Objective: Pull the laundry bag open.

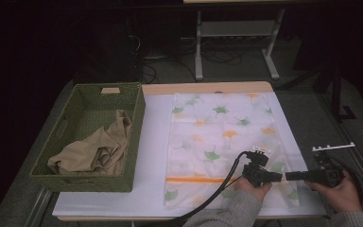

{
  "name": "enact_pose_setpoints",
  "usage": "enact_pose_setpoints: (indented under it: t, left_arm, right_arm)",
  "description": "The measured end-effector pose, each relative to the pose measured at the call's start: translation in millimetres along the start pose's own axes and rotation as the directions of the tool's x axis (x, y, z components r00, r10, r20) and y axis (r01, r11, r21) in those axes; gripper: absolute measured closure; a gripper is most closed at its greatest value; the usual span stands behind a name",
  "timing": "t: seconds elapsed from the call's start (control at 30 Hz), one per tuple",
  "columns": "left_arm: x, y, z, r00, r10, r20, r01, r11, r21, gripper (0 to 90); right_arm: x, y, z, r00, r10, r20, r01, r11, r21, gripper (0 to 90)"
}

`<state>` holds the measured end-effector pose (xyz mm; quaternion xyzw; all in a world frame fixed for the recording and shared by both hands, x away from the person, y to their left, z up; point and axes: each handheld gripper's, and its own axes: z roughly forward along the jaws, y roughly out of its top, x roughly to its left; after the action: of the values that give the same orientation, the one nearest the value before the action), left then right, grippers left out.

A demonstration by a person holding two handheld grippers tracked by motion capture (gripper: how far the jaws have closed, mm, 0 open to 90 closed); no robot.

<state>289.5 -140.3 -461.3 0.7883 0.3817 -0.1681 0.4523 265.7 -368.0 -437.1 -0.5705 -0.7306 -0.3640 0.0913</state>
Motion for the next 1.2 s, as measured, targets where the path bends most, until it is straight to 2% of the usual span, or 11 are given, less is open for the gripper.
enact_pose_setpoints:
  t: [0.33,0.63,1.0,1.2]
  left_arm:
    - [7.6,-1.8,-15.5,0.9999,0.0,-0.011,0.0,0.9999,0.013,89.9]
    - [14.1,-4.4,-33.5,1.0,-0.006,-0.008,0.006,0.9998,0.018,89.9]
    - [26.4,-11.4,-55.4,0.999,-0.037,0.025,0.036,0.9992,0.014,89.9]
    - [31.8,-15.2,-65.8,0.9987,-0.044,0.027,0.044,0.999,0.007,89.9]
  right_arm:
    - [-6.3,-2.2,-2.2,0.9998,0.012,0.012,-0.012,1.0,-0.006,84.1]
    - [-5.8,-2.3,-1.9,0.9996,0.008,0.026,-0.008,1.0,-0.006,84.2]
    - [-7.3,-3.0,-1.2,0.9995,0.007,0.03,-0.007,1.0,-0.005,84.2]
    - [-7.5,-3.2,-1.1,0.9994,0.007,0.035,-0.007,1.0,-0.004,84.3]
